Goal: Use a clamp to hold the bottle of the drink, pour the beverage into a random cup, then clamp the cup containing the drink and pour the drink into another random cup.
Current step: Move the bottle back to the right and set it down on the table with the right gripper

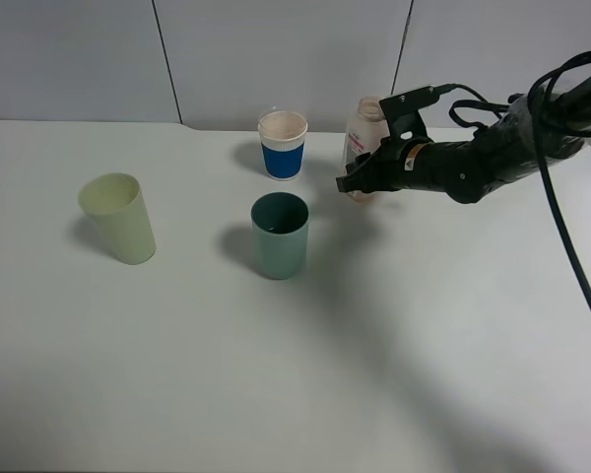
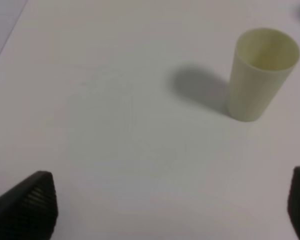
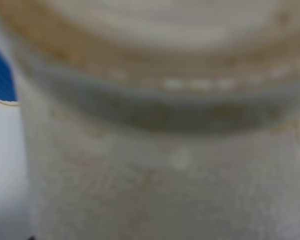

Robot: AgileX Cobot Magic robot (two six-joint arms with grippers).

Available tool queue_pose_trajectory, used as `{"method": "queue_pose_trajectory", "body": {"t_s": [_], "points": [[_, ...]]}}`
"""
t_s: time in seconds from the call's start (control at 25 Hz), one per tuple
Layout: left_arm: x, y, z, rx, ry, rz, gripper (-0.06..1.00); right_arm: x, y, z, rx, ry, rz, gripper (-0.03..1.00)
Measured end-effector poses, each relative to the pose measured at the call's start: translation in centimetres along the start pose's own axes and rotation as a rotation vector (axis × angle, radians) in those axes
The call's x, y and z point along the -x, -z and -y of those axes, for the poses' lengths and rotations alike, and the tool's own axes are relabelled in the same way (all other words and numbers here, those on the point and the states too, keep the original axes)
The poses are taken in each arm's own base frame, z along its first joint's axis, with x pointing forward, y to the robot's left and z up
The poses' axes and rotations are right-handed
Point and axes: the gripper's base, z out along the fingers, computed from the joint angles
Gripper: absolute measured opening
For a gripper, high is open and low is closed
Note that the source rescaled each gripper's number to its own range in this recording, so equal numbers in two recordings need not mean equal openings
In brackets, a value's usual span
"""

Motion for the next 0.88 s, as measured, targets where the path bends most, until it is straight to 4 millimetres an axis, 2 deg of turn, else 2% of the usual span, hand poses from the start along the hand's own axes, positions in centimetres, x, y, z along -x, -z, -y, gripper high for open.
{"method": "queue_pose_trajectory", "body": {"t_s": [0.04, 0.16, 0.2, 0.28, 0.36, 0.4, 0.44, 0.48, 0.56, 0.68, 0.88], "points": [[0.0, 0.0, 0.0, 0.000, 0.000, 0.000, 0.76, 0.0, 0.0, 0.0, 0.000, -0.001, 0.000, 0.01], [0.0, 0.0, 0.0, 0.000, 0.000, 0.000, 0.76, -0.1, 0.0, 0.1, -0.006, -0.012, -0.012, 0.13], [0.0, 0.0, 0.0, 0.000, 0.000, 0.000, 0.76, -0.1, 0.0, 0.1, -0.006, -0.012, -0.012, 0.13], [0.0, 0.0, 0.0, 0.000, 0.000, 0.000, 0.76, -0.5, -0.1, 0.1, -0.016, -0.032, -0.044, 0.29], [0.0, 0.0, 0.0, 0.000, 0.000, 0.000, 0.76, -0.5, -0.1, 0.1, -0.017, -0.034, -0.044, 0.39], [0.0, 0.0, 0.0, 0.000, 0.000, 0.000, 0.76, -0.5, -0.1, 0.1, -0.017, -0.034, -0.044, 0.39], [0.0, 0.0, 0.0, 0.000, 0.000, 0.000, 0.76, -0.5, -0.1, 0.1, -0.017, -0.035, -0.042, 0.43], [0.0, 0.0, 0.0, 0.000, 0.000, 0.000, 0.76, -0.4, 0.0, 0.2, -0.022, -0.044, -0.038, 0.54], [0.0, 0.0, 0.0, 0.000, 0.000, 0.000, 0.76, 0.1, 0.3, 0.3, -0.029, -0.055, -0.023, 0.61], [0.0, 0.0, 0.0, 0.000, 0.000, 0.000, 0.76, 0.9, 0.8, 0.4, -0.040, -0.071, 0.001, 0.67], [0.0, 0.0, 0.0, 0.000, 0.000, 0.000, 0.76, 1.4, 1.0, 0.5, -0.042, -0.073, 0.017, 0.68]]}}
